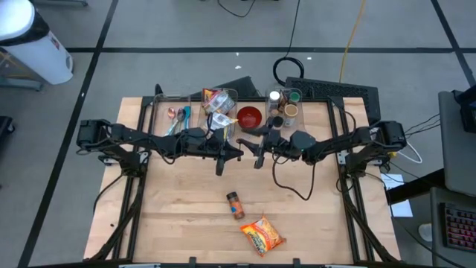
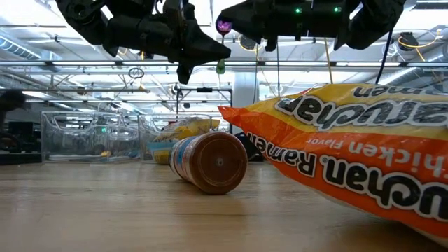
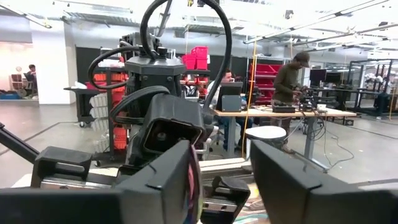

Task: Pick & Place Food Item
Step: Put the green spoon into the left transparent bin

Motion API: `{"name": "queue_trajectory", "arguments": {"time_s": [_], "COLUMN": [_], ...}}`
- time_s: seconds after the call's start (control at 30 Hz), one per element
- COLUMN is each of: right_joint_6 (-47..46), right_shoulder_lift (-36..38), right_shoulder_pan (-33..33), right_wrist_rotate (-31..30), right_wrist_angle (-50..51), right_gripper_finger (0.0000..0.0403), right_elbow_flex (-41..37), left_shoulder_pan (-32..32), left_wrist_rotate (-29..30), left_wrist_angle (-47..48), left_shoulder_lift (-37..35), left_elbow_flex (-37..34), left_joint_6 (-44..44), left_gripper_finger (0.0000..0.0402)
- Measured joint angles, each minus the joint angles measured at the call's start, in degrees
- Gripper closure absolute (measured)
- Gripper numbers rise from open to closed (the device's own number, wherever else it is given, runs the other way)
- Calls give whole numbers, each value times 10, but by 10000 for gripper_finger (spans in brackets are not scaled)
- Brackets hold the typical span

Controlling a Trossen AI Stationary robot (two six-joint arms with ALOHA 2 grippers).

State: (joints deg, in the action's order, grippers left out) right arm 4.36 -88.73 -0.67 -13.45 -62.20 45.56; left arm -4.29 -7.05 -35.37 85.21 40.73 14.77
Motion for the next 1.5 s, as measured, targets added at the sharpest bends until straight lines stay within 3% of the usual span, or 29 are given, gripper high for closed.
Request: {"name": "queue_trajectory", "arguments": {"time_s": [0.17,0.37,0.8,1.07,1.33,1.5], "right_joint_6": [9,9,11,-9,-75,-107], "right_shoulder_lift": [12,43,148,177,176,176], "right_shoulder_pan": [0,1,1,1,1,6], "right_wrist_rotate": [1,1,0,0,0,1], "right_wrist_angle": [20,64,248,388,468,497], "right_gripper_finger": [202,184,187,193,196,197], "right_elbow_flex": [-1,-2,-1,-1,-1,-2], "left_shoulder_pan": [-2,-19,-74,-125,-216,-285], "left_wrist_rotate": [0,20,177,276,291,258], "left_wrist_angle": [14,87,446,658,757,757], "left_shoulder_lift": [-8,-57,-308,-439,-448,-417], "left_elbow_flex": [0,0,0,0,0,0], "left_joint_6": [-12,-21,-31,30,64,48], "left_gripper_finger": [394,396,397,397,397,397]}}
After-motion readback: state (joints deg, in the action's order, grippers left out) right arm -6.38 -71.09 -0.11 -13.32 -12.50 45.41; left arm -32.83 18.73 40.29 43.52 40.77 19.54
